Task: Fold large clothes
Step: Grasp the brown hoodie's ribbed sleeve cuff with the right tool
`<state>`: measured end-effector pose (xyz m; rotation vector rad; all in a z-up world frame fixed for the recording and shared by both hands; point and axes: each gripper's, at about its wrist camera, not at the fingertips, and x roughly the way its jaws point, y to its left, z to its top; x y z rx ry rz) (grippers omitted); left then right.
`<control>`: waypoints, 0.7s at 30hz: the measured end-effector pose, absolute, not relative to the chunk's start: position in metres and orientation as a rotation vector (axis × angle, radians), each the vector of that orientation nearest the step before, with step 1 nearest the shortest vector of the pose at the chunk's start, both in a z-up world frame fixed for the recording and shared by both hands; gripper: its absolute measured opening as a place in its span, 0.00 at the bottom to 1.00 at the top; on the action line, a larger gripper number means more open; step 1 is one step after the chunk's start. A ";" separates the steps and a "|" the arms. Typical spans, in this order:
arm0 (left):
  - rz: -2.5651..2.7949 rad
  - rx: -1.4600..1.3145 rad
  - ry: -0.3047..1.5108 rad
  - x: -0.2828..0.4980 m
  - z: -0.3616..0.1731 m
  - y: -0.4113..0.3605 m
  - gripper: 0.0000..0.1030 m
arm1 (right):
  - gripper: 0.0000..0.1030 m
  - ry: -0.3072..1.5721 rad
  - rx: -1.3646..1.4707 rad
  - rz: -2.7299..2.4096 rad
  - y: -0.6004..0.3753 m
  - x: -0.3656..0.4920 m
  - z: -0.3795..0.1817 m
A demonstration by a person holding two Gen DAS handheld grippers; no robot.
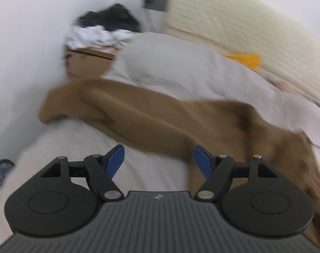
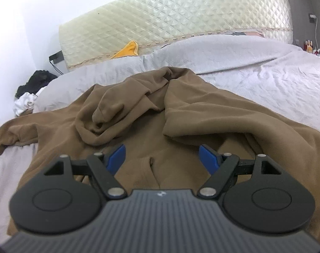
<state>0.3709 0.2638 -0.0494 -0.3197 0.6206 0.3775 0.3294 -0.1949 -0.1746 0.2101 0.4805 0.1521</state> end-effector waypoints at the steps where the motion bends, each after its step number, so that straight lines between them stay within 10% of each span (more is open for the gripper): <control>1: 0.348 -0.311 0.627 0.365 -0.050 0.247 0.75 | 0.76 0.475 0.222 0.154 -0.199 0.326 -0.173; 21: -0.115 -0.208 0.760 0.303 -0.173 -0.076 0.74 | 0.76 0.475 0.370 -0.365 -0.320 0.277 -0.167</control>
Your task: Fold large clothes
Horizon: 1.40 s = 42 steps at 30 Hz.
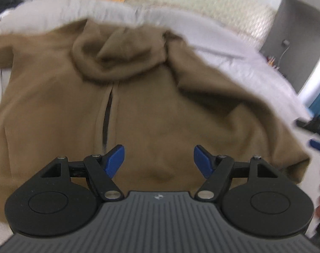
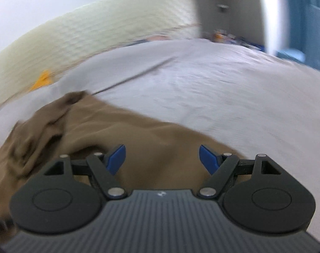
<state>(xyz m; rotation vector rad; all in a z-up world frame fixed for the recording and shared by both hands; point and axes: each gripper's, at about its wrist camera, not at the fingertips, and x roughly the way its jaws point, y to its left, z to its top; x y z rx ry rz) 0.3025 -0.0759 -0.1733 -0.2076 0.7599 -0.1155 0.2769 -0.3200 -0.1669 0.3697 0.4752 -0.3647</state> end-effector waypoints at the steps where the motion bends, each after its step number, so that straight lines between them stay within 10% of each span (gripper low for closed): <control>1: -0.116 -0.203 0.779 0.303 -0.179 -0.067 0.74 | 0.76 0.482 0.402 -0.403 -0.327 0.277 -0.168; 23: -0.136 -0.362 0.841 0.312 -0.198 -0.022 0.74 | 0.82 0.724 0.868 -0.530 -0.389 0.295 -0.245; 29: -0.136 -0.370 0.831 0.310 -0.197 -0.021 0.74 | 0.34 0.724 0.811 -0.494 -0.382 0.294 -0.228; 42: -0.106 -0.405 0.780 0.310 -0.195 -0.018 0.74 | 0.27 0.553 0.349 -0.491 -0.452 0.369 -0.080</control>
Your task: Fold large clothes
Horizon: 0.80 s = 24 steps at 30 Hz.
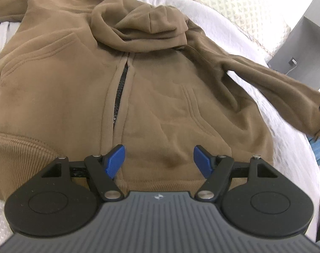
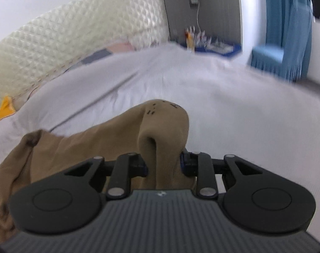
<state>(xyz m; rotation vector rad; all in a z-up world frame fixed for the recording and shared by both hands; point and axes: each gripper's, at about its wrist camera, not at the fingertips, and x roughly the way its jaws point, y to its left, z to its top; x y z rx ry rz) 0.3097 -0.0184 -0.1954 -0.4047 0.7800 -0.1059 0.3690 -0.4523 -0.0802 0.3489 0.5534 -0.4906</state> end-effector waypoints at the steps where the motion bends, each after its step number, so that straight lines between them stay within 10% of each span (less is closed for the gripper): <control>1: -0.101 -0.405 0.775 0.310 -0.195 -0.018 0.74 | 0.27 0.544 0.325 -0.504 -0.461 0.383 -0.071; 9: -0.091 -0.457 0.722 0.319 -0.191 -0.012 0.74 | 0.27 0.486 0.215 -0.600 -0.523 0.492 -0.035; 24: -0.041 -0.397 0.698 0.358 -0.195 -0.006 0.74 | 0.45 0.478 0.096 -0.598 -0.566 0.578 -0.229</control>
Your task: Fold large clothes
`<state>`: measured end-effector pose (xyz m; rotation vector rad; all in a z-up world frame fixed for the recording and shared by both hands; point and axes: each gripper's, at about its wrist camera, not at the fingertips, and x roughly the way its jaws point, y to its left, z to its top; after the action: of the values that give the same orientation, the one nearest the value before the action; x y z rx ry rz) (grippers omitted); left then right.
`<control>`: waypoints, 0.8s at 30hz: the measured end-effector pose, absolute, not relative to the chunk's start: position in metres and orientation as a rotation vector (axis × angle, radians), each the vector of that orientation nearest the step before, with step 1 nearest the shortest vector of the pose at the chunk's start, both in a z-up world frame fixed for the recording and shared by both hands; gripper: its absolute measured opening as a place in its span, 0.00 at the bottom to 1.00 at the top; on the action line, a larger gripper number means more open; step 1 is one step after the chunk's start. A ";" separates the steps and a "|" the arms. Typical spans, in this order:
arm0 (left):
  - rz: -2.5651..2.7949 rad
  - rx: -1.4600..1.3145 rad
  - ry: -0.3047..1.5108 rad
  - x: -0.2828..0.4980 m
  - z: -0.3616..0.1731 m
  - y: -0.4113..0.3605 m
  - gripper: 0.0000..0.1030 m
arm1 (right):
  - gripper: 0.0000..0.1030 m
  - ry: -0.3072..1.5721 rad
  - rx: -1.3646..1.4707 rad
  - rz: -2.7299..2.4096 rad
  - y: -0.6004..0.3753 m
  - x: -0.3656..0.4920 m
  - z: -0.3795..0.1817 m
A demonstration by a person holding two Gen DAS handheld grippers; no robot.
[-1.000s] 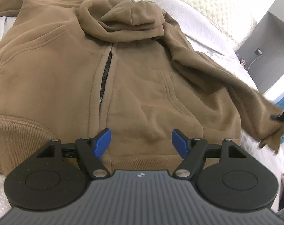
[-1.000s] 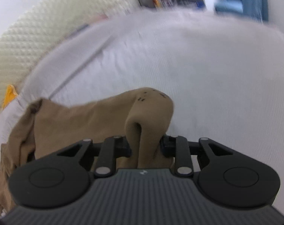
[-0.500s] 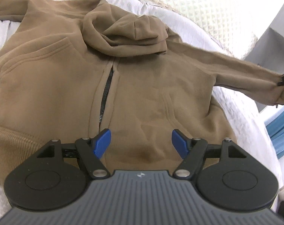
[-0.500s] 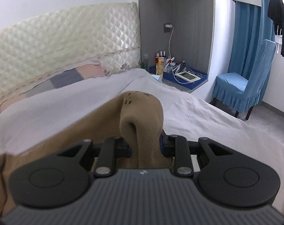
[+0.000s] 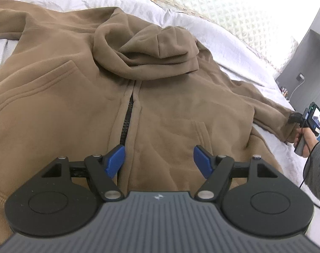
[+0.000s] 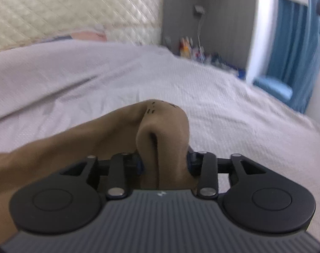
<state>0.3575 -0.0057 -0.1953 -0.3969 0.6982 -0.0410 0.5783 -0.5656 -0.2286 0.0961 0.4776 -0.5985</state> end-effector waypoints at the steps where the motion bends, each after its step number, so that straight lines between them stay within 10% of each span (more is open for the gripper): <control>1: -0.044 -0.395 0.701 0.359 -0.196 -0.007 0.75 | 0.47 0.468 0.086 -0.605 -0.562 0.576 -0.230; 6: -0.052 -0.367 0.701 0.357 -0.195 -0.009 0.75 | 0.81 0.390 0.201 -0.639 -0.557 0.557 -0.211; 24: 0.042 -0.533 0.598 0.285 -0.141 0.076 0.75 | 0.81 0.486 0.434 -0.220 -0.343 0.362 -0.152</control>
<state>0.2848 0.0764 -0.1407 -0.5325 0.5985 0.0416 0.3619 -0.3427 -0.1522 0.4338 0.4857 -0.2199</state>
